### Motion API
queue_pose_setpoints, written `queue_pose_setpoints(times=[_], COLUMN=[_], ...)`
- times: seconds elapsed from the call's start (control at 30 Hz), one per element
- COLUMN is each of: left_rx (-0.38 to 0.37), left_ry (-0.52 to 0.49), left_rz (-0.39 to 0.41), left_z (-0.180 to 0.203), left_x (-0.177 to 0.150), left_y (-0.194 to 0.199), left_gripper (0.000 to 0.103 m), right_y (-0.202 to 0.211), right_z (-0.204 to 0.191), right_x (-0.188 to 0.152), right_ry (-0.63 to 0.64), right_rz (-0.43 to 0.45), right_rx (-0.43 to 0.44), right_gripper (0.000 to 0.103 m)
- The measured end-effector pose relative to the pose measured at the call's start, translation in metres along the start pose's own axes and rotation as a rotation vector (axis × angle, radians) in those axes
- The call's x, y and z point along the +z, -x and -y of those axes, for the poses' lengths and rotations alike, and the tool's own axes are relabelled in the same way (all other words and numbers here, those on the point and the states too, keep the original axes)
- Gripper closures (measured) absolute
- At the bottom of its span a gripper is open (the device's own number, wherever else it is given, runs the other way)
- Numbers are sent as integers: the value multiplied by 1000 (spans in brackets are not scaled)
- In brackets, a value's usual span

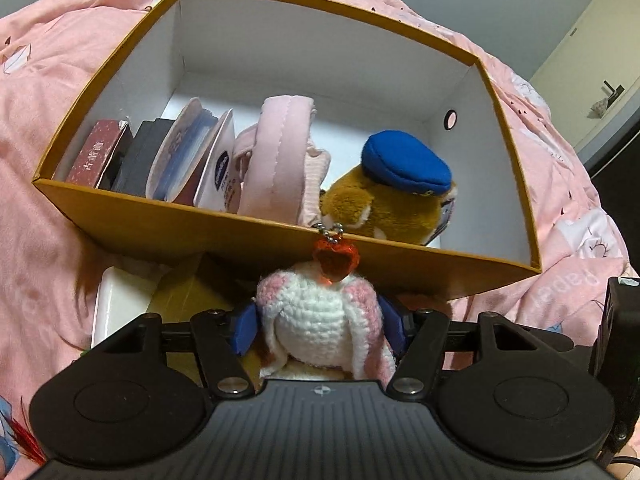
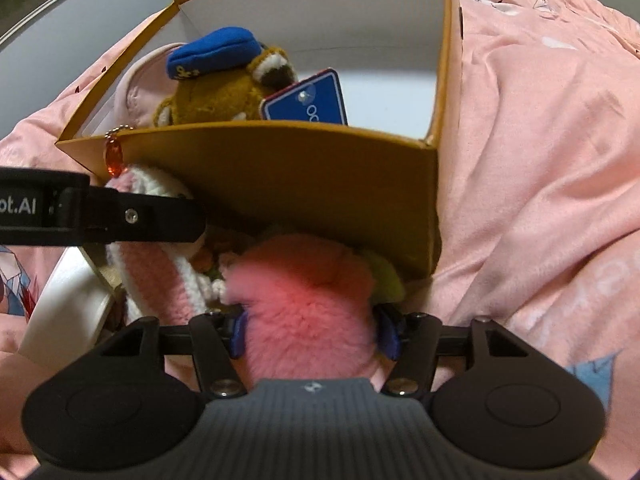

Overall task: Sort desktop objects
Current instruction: 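Grasp the white crocheted bunny with the left tool while the right tool grasps the pink fluffy ball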

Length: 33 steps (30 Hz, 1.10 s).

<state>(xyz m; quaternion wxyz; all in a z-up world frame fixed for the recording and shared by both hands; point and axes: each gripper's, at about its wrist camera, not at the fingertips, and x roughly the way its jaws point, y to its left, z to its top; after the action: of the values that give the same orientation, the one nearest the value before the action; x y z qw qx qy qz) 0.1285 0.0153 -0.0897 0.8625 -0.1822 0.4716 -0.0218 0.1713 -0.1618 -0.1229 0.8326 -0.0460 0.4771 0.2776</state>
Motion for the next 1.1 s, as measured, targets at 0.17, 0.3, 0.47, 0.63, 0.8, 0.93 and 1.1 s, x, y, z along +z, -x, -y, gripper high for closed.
queue_pose_setpoints(times=[0.17,0.3,0.47,0.63,0.8,0.93,1.1], left_rx=[0,5,-8,-30,-58,-63,-88], left_ry=[-2,-16,-49,-81,-113,-150,-176], left_rz=[-2,3,18,40,66,113,153], left_z=[-4,-4,-5,-4,4,13,23], left_x=[-3,-5,-13,-23,-25,-27,-24], left_y=[2,8,22,42,60,78,94], left_gripper=[35,37,39,41,43,43,43], right_y=[-4,-1,12,37,66,96,111], right_z=[1,-4,-11,-11,-4,-11,2], right_x=[-5,-9,-15,-20,-19,-25,-17], right_ry=[6,32,45,13,-30,-48,-60], right_rz=[13,16,34,54,86,114,163], right_rx=[12,2,-8,13,36,49,64], right_gripper=[42,50,52,53,53,53,53])
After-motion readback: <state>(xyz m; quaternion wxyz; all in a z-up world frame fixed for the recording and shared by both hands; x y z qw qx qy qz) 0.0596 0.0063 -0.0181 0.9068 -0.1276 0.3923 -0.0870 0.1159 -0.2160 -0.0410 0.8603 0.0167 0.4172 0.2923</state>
